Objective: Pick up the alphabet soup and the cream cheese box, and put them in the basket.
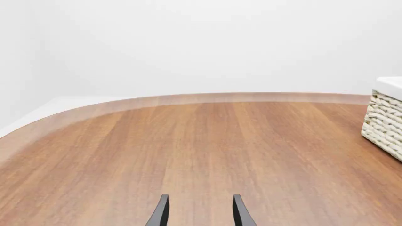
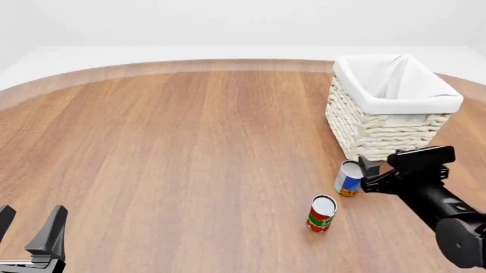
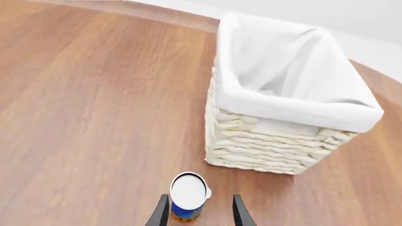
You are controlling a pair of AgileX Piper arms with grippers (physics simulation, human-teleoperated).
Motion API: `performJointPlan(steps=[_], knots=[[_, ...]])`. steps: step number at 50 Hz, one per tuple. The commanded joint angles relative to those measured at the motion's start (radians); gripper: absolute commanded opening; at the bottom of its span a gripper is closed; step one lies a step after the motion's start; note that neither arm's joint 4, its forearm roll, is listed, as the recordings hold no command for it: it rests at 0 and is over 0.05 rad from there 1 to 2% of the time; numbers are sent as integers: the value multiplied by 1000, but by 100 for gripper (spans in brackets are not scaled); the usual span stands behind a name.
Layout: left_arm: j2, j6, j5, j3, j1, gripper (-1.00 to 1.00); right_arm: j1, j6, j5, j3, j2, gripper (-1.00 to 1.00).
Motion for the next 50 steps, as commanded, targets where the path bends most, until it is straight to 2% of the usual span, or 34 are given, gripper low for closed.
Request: performJointPlan(steps=[1, 18, 50], knots=[[0, 0, 0, 0, 0, 100, 6, -16, 2, -7, 32, 100], [0, 0, 0, 0, 0, 100, 10, -22, -40, -1, 97, 100], [0, 0, 0, 0, 0, 100, 16, -12, -202, 29, 276, 100]])
